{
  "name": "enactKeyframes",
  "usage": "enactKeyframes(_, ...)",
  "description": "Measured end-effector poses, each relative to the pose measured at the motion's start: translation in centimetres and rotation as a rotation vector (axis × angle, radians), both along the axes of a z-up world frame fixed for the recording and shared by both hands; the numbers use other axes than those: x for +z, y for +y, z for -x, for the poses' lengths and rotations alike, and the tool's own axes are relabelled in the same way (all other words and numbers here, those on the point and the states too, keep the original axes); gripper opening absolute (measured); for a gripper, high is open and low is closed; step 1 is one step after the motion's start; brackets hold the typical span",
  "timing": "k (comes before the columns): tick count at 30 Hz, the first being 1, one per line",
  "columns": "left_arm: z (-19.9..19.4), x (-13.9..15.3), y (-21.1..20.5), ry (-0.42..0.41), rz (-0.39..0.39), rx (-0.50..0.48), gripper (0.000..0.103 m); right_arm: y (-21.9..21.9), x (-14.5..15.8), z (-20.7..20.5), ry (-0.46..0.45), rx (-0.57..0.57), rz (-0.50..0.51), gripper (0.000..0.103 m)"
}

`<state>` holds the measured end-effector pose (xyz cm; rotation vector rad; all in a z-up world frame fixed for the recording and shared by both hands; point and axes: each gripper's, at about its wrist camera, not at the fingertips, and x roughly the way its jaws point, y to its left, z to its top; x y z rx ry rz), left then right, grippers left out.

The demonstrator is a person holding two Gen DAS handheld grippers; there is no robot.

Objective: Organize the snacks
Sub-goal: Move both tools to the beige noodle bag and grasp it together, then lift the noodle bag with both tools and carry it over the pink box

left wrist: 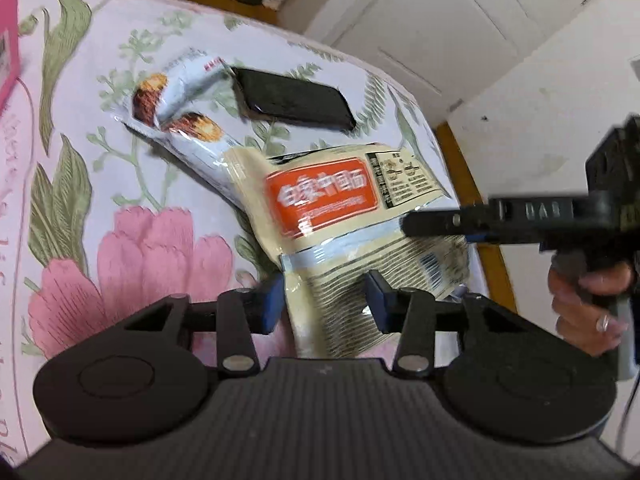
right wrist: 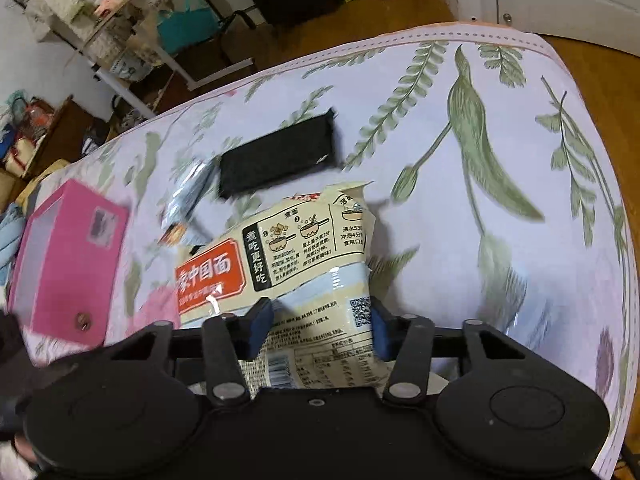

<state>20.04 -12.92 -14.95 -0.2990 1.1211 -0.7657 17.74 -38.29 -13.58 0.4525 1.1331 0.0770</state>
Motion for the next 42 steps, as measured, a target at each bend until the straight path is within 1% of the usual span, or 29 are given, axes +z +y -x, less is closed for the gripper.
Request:
enactKeyframes(2, 0.3, 0.1, 0.0, 0.002, -0.016, -0.019, 0.047, 1.2, 0.4, 1.4, 0.002, 0.012, 0.032, 0.054)
enactKeyframes(3, 0.5, 0.1, -0.2, -0.008, -0.034, -0.037, 0.047, 2.1, 0.5, 1.9, 0.012, 0.027, 0.066, 0.054)
enactKeyframes(4, 0.7, 0.2, -0.3, -0.012, -0.043, -0.051, 0.047, 2.9, 0.4, 2.5, 0.032, 0.026, 0.094, 0.056)
enactKeyframes(5, 0.8, 0.3, -0.3, -0.012, -0.048, -0.059, 0.047, 3.2, 0.2, 3.1, 0.048, 0.007, 0.097, 0.06)
enactKeyframes(6, 1.1, 0.5, -0.3, -0.019, -0.058, -0.067, 0.047, 3.8, -0.1, 3.7, 0.054, -0.018, 0.094, 0.063)
enactKeyframes(8, 1.5, 0.8, -0.4, -0.046, -0.091, -0.095, 0.047, 4.5, -0.7, 4.8, 0.034, -0.056, 0.085, 0.069)
enactKeyframes(10, 1.9, 1.0, -0.4, -0.056, -0.119, -0.121, 0.047, 5.1, -0.8, 5.4, 0.014, -0.1, 0.078, 0.072)
enactKeyframes(12, 2.3, 1.2, 0.1, -0.042, -0.119, -0.131, 0.047, 6.0, -0.7, 5.9, 0.012, -0.137, 0.093, 0.072)
enactKeyframes(14, 2.3, 1.2, 0.7, -0.011, -0.118, -0.144, 0.047, 6.6, -0.5, 6.4, 0.012, -0.151, 0.1, 0.073)
enactKeyframes(18, 3.1, 1.9, 1.6, 0.01, -0.145, -0.171, 0.047, 7.3, -0.3, 7.8, 0.028, -0.163, 0.057, 0.073)
enactKeyframes(22, 4.3, 3.5, 2.1, -0.032, -0.19, -0.205, 0.047, 8.2, 0.1, 9.0, 0.041, -0.167, 0.004, 0.073)
enactKeyframes(24, 4.9, 4.5, 2.8, -0.062, -0.207, -0.195, 0.047, 8.5, 0.3, 9.5, 0.031, -0.169, -0.035, 0.073)
enactKeyframes(28, 6.0, 6.1, 4.5, -0.126, -0.255, -0.174, 0.047, 9.9, 0.8, 10.4, -0.008, -0.137, -0.113, 0.074)
enactKeyframes(35, 7.5, 8.5, 8.8, -0.148, -0.274, -0.131, 0.047, 13.9, 3.0, 11.4, -0.063, -0.053, -0.113, 0.074)
enactKeyframes(37, 8.0, 9.4, 10.2, -0.155, -0.277, -0.118, 0.047, 15.2, 4.0, 11.8, -0.096, -0.018, -0.109, 0.074)
enactKeyframes(42, 8.9, 11.7, 13.9, -0.188, -0.29, -0.089, 0.047, 17.6, 6.0, 12.4, -0.149, 0.041, -0.149, 0.074)
